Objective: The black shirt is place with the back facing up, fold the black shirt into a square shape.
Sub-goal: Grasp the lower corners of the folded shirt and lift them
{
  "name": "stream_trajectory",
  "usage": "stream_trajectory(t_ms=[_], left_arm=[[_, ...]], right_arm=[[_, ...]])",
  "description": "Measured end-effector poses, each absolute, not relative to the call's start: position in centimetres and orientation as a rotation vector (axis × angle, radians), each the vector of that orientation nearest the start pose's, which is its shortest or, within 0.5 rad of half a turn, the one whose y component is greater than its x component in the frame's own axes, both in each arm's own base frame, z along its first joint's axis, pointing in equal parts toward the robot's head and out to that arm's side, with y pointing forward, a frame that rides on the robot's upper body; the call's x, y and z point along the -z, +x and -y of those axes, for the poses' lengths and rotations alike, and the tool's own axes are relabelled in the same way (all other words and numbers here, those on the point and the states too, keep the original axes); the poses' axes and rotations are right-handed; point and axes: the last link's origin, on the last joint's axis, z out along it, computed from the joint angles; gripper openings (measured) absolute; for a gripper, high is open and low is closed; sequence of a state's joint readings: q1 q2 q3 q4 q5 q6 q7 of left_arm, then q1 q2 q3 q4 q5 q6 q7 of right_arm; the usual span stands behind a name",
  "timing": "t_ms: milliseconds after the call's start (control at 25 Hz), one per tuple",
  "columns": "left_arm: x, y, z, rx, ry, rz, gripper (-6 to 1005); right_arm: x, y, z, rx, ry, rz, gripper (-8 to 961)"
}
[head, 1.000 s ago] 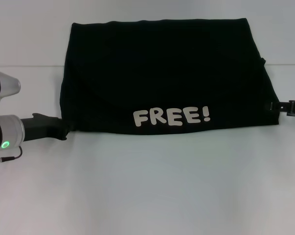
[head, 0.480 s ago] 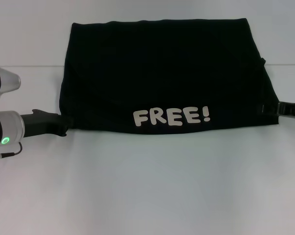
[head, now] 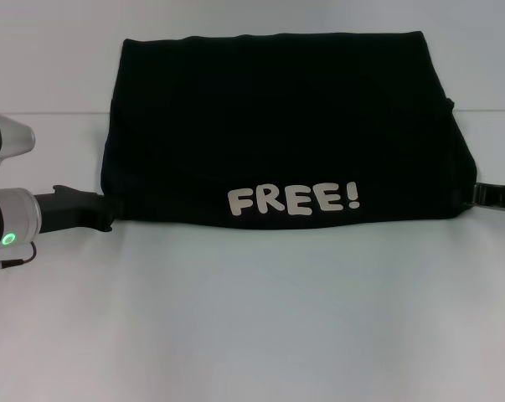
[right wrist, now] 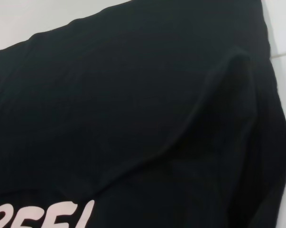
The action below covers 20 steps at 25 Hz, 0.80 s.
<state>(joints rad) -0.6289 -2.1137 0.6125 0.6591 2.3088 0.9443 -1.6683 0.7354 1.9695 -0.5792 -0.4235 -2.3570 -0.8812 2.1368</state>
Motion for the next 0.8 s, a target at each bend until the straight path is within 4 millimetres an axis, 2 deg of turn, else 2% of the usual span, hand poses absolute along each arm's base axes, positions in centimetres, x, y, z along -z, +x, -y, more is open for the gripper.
stream_trajectory(t_ms=[160, 400, 480, 800], left_arm=[[-0.3, -31.0, -39.7, 0.183, -2.253, 0.928, 2], [-0.4, -30.9, -39.6, 0.193, -2.254, 0.936, 2], [-0.6, -30.9, -39.4, 0.206, -2.257, 0.945, 2], [-2.0, -31.3, -37.1, 0.265, -2.296, 1.039, 2]], right_arm=[[-2.3, 32.5, -41.6, -0.295, -1.990, -1.461, 107], [-2.7, 33.0, -41.0, -0.333, -1.995, -1.456, 21], [-3.0, 33.3, -40.5, -0.358, -2.001, -1.458, 21], [-4.2, 34.6, -37.1, -0.460, -2.059, -1.471, 20]])
